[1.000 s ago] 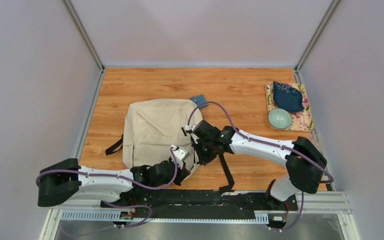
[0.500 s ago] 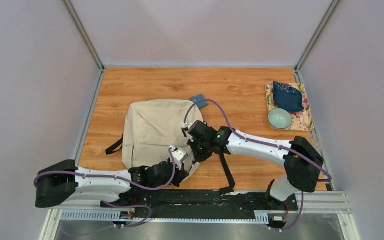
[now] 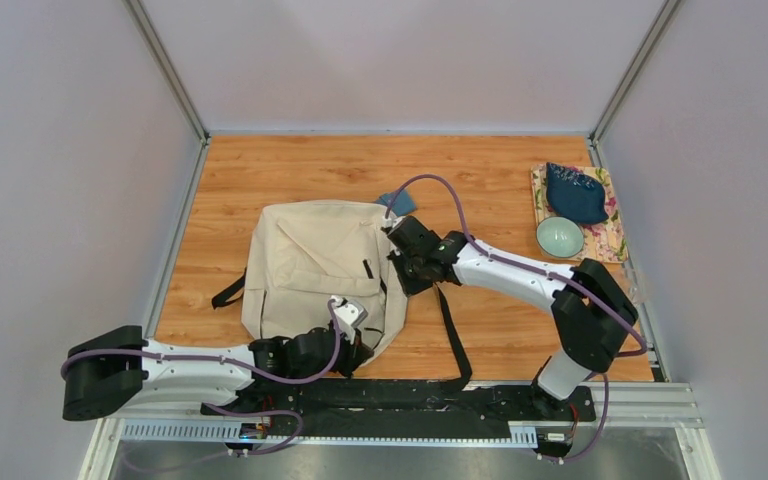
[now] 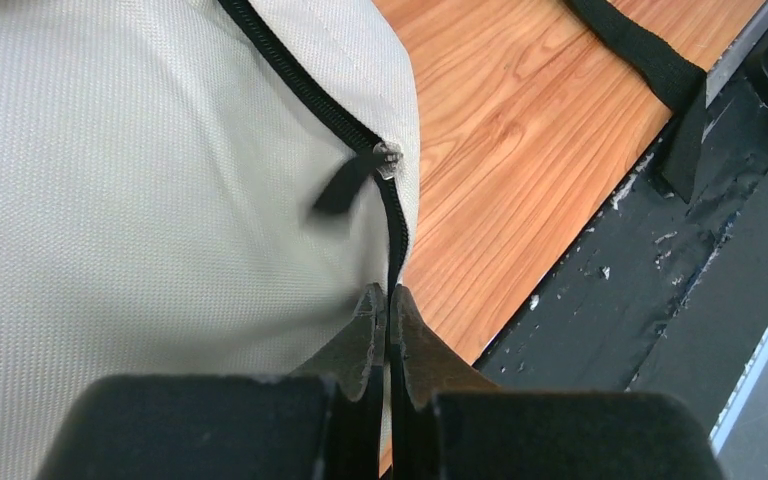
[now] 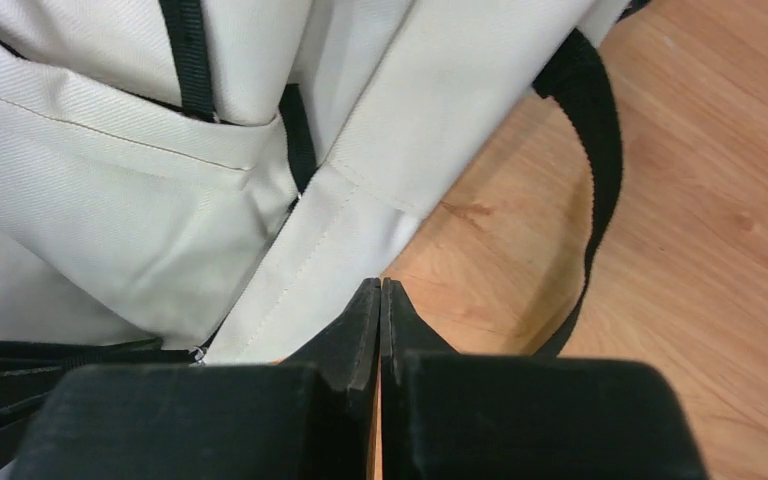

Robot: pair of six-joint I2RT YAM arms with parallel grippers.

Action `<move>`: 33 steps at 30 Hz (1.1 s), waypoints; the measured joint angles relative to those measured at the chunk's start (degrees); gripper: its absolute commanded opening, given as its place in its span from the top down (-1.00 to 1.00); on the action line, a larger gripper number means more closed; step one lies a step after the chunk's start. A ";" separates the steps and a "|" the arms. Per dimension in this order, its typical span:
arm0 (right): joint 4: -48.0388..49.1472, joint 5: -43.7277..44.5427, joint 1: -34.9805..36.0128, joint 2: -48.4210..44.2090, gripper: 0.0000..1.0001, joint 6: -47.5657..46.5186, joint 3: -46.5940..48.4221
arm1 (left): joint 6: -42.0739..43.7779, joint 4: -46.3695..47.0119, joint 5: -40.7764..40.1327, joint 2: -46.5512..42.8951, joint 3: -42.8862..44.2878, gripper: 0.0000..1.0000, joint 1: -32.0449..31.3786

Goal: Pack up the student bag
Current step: Zip the student bag at the center of the board.

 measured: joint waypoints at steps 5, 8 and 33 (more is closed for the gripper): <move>1.62 -0.55 -1.05 -3.76 0.21 0.70 -2.64 | 0.00 -0.07 -0.07 0.22 0.04 1.00 -0.04; 3.93 -3.48 -1.25 -7.76 0.08 2.36 -5.75 | -0.02 -0.20 -0.22 0.76 0.33 1.00 -0.13; 18.80 -18.64 9.18 -2.10 -0.01 -8.37 -10.62 | -3.08 -7.45 -1.11 -9.44 -1.36 1.00 -0.39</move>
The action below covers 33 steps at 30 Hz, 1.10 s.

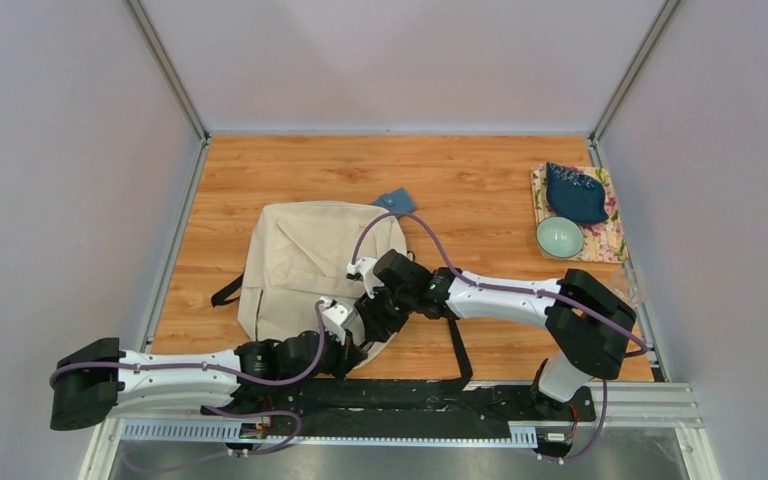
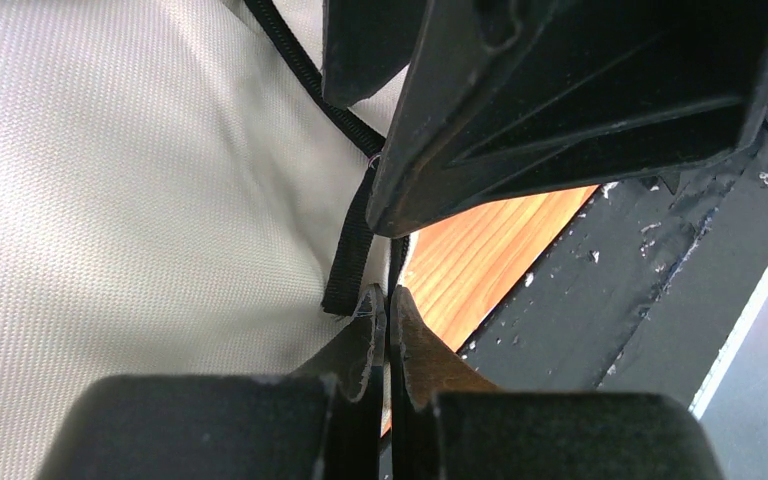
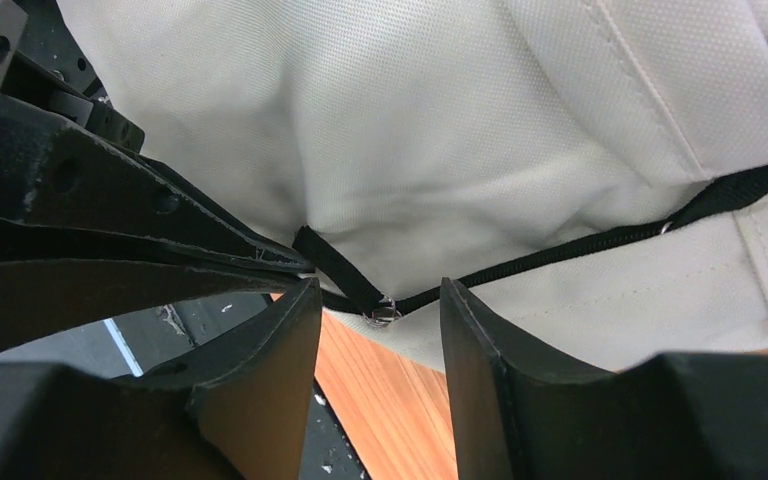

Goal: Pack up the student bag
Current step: Zip the student bag at the center of the board.

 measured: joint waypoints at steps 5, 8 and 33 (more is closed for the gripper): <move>0.98 -0.28 1.18 1.42 -0.02 -1.86 0.04 | -0.70 -0.83 -0.39 -1.49 -0.50 1.00 -0.15; 1.18 -0.07 2.29 2.78 -0.02 -3.02 0.13 | -0.83 -1.05 -0.55 -1.49 -0.50 1.00 -0.15; 4.15 9.33 2.03 5.77 1.00 3.98 0.02 | -1.27 -3.69 -1.18 -3.04 -0.52 1.00 -0.20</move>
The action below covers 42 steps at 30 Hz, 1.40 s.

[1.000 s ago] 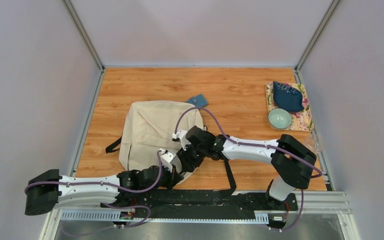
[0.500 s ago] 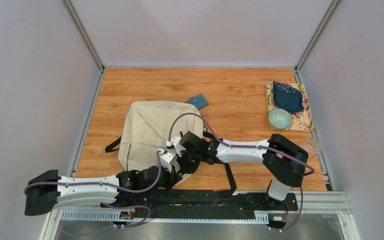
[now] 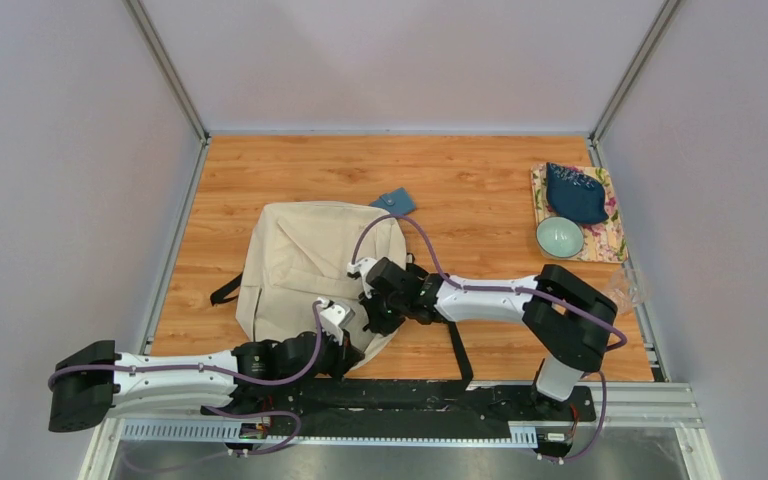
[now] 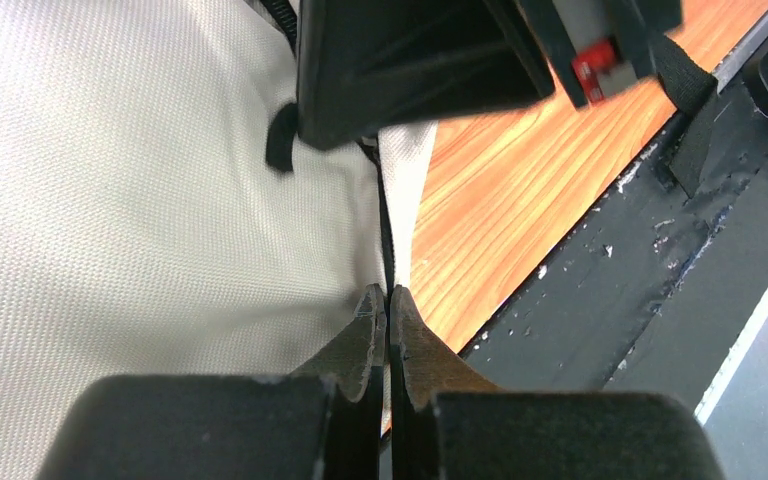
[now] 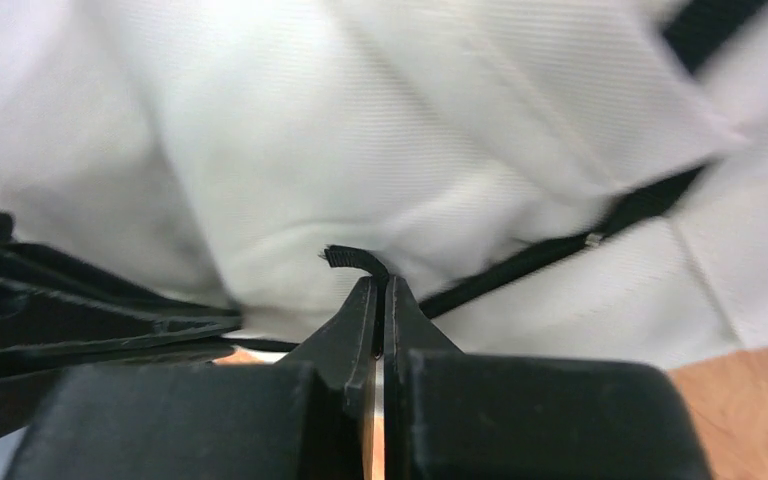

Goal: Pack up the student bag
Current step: Zip the student bag at the center of the board.

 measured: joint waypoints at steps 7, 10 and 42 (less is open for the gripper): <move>2.38 2.71 -3.48 -0.90 1.00 9.01 -2.29 | 0.00 0.48 0.46 0.02 -0.09 1.00 0.00; 2.75 3.98 -3.58 -0.98 1.00 10.97 -2.36 | 0.04 0.61 0.68 0.02 -0.15 1.00 0.02; 4.48 16.70 -13.16 -18.12 1.00 22.64 -12.85 | 5.75 11.30 4.48 15.39 6.08 1.00 0.76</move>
